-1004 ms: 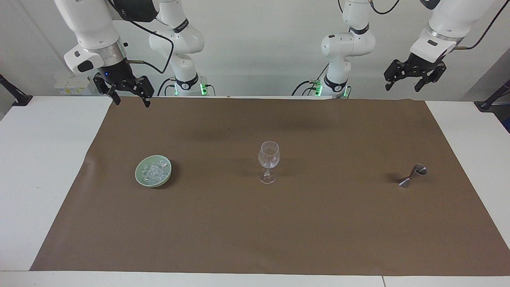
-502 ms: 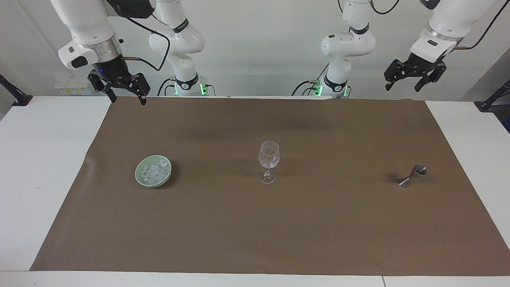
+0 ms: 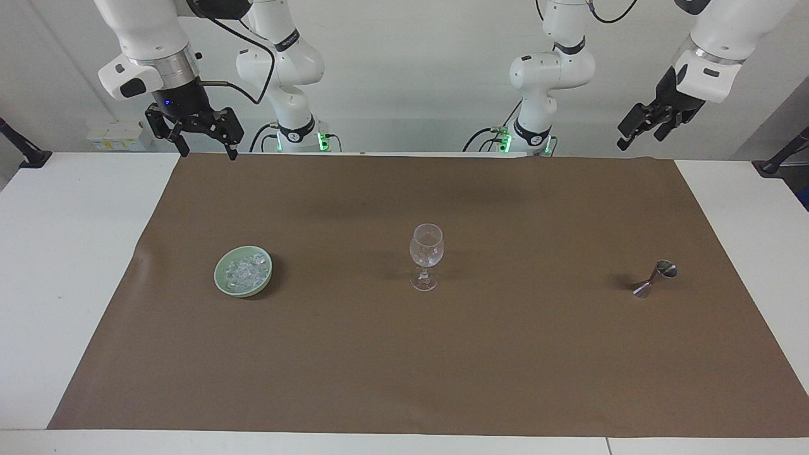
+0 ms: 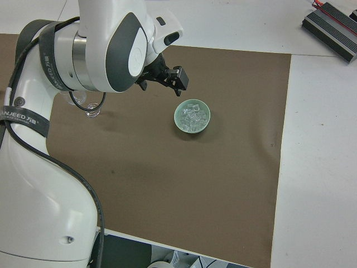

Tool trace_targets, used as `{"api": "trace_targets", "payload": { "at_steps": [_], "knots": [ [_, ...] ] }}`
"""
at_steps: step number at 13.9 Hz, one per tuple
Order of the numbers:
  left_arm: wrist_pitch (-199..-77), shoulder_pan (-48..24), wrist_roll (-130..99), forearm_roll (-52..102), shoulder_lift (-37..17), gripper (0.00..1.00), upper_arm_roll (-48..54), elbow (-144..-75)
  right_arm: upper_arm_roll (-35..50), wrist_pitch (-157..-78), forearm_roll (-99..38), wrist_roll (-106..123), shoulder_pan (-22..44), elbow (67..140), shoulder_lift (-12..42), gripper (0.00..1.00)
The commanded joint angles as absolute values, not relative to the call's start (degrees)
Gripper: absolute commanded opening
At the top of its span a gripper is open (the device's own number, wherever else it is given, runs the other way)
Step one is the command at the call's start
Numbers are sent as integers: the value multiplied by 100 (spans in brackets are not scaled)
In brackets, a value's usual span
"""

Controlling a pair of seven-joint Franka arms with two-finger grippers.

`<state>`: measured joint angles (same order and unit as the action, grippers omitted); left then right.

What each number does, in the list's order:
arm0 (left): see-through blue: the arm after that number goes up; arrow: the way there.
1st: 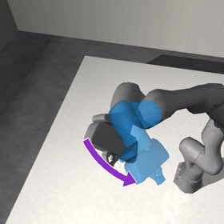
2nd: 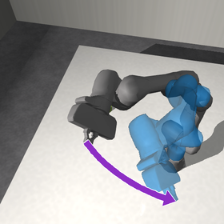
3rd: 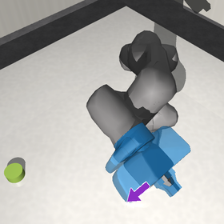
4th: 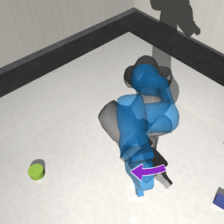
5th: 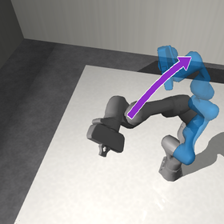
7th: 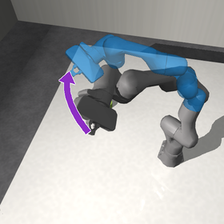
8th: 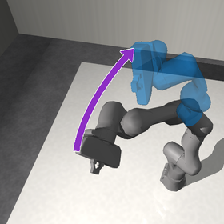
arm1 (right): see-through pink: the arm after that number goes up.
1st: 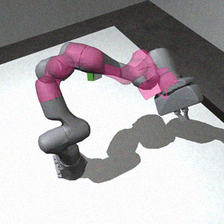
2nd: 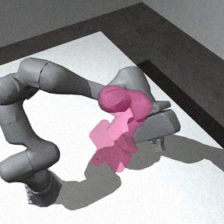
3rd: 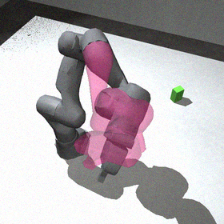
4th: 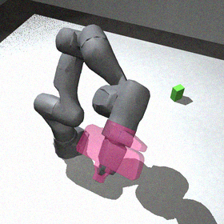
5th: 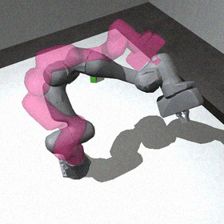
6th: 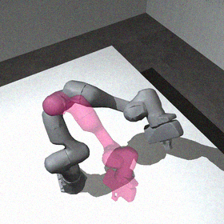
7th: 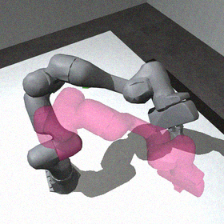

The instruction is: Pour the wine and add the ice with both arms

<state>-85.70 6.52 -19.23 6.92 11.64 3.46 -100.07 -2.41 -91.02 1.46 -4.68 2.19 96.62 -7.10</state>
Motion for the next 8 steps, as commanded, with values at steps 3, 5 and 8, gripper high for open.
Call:
{"api": "trace_targets", "payload": {
  "at_steps": [3, 5, 8],
  "knots": [
    [-9096, 1501, -2460, 1317, 1748, 100, 343, -10967, -246, -9193, 167, -317, 185, 9879, -835, 100],
    [-9272, 1757, -2775, 1555, 1775, 100, 343, -11161, -237, -9185, 150, -343, 193, 9940, -861, 100],
    [-9623, 1942, -3356, 1775, 1775, 100, 343, -11451, -237, -9193, 105, -343, 193, 10186, -1002, 100]
  ]
}}
